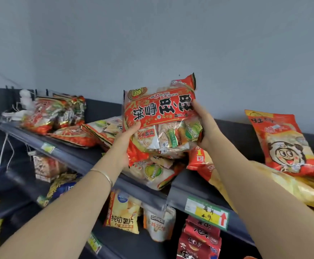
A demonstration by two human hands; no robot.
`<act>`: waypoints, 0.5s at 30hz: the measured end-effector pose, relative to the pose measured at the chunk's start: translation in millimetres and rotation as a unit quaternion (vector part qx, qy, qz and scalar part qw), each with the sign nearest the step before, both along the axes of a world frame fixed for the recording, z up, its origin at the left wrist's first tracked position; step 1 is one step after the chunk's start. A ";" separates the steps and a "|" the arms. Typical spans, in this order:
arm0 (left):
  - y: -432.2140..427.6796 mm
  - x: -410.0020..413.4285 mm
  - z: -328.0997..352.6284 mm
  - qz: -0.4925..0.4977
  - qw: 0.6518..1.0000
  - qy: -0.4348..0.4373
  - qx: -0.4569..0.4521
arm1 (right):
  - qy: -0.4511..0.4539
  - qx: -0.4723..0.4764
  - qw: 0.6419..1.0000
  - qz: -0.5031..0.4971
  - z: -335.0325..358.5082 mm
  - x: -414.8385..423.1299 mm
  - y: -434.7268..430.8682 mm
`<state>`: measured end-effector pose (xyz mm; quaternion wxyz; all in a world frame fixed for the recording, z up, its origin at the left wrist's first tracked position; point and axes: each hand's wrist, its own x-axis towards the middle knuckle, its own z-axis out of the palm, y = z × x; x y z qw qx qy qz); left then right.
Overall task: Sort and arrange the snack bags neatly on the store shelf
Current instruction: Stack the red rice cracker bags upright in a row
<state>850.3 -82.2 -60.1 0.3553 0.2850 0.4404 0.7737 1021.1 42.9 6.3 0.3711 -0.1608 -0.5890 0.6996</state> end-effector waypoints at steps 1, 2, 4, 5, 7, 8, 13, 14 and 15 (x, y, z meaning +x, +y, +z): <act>-3.9 -6.2 -0.9 0.019 1.000 -0.010 0.014 | 0.009 0.002 1.000 -0.006 -0.2 -9.2 -1.3; -7.6 -13.2 -1.9 0.039 0.999 -0.020 0.023 | 0.016 0.004 1.000 -0.010 -0.5 -18.6 -2.6; -14.3 -27.7 -4.6 0.074 0.996 -0.044 0.034 | 0.010 0.021 0.999 -0.025 -3.5 -37.1 -4.1; -17.7 -35.5 -5.9 0.091 0.993 -0.058 0.040 | 0.003 0.031 0.999 -0.030 -5.1 -45.7 -6.4; -25.1 -51.8 -9.8 0.121 0.988 -0.085 0.054 | -0.016 0.046 0.998 -0.032 -8.0 -62.9 -14.7; -29.6 -60.3 -12.3 0.133 0.984 -0.098 0.060 | -0.023 0.054 0.998 -0.028 -9.0 -72.4 -20.4; -60.6 -107.6 -25.0 0.169 0.975 -0.124 0.073 | -0.048 0.082 0.995 0.006 -12.7 -130.0 -47.0; -68.8 -117.6 -26.7 0.172 0.974 -0.124 0.076 | -0.053 0.075 0.996 0.009 -12.2 -143.4 -52.3; -76.6 -129.6 -28.8 0.176 0.973 -0.123 0.081 | -0.054 0.066 0.996 0.009 -11.8 -157.0 -58.2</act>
